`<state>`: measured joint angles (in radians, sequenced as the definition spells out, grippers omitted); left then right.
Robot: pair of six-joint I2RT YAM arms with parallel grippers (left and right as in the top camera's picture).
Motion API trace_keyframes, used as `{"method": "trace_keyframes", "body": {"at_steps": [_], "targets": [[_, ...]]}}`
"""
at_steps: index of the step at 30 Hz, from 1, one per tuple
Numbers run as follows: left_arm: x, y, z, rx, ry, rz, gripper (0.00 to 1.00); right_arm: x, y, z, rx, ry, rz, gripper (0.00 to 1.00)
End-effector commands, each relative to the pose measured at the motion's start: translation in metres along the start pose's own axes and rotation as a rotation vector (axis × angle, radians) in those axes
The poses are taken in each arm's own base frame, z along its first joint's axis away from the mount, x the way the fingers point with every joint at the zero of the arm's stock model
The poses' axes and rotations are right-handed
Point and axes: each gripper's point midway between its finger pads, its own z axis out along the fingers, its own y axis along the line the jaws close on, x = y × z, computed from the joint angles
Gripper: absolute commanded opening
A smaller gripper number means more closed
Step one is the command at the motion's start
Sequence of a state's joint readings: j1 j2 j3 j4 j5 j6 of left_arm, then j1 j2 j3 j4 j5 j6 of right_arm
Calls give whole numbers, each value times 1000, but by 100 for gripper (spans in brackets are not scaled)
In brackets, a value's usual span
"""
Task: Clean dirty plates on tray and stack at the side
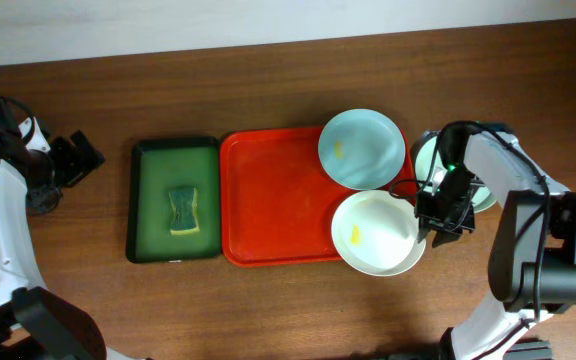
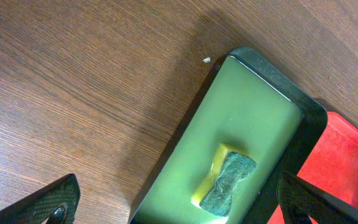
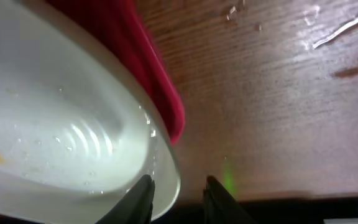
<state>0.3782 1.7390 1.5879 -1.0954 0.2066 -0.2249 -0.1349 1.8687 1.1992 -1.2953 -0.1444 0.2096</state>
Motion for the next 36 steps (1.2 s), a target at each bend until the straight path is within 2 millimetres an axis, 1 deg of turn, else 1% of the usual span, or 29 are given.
{"method": "trace_keyframes", "body": {"at_steps": [1,3,4,6,8,13,17,18,20,22,24,25,27,30,33,35,36], "targets": [[-5,-3,-10,13,-29,6,99,-1,2,7,-2,-17,-5,27],[-5,-3,-10,13,-29,6,99,-3,3,8,-5,-29,-7,15],[-5,-3,-10,13,-29,6,99,-4,3,8,-5,-31,-7,5],[-5,-3,-10,13,-29,6,99,-2,5,7,-16,-22,-6,4],[-5,-3,-10,13,-29,6,99,1,12,5,-59,-16,-9,4],[-5,-3,-10,13,-29,6,99,9,56,-2,-213,-21,-84,4],[-5,-3,-10,13,-29,6,99,12,107,-2,-319,-47,-195,4],[-5,-3,-10,13,-29,6,99,12,115,-1,-327,-52,-192,4],[-5,-3,-10,13,-29,6,99,10,135,2,-332,-84,-184,4],[-5,-3,-10,13,-29,6,99,6,161,3,-351,-132,-185,4],[-5,-3,-10,13,-29,6,99,2,180,3,-366,-181,-187,4],[-5,-3,-10,13,-29,6,99,-4,186,5,-348,-223,-157,4],[-5,-3,-10,13,-29,6,99,-11,193,6,-313,-289,-107,4],[-5,-3,-10,13,-29,6,99,-16,201,8,-272,-363,-63,4],[-5,-3,-10,13,-29,6,99,-19,201,10,-213,-425,-60,4],[-5,-3,-10,13,-29,6,99,-22,198,11,-159,-475,-68,12],[-5,-3,-10,13,-29,6,99,-24,196,11,-121,-511,-77,26]]}}
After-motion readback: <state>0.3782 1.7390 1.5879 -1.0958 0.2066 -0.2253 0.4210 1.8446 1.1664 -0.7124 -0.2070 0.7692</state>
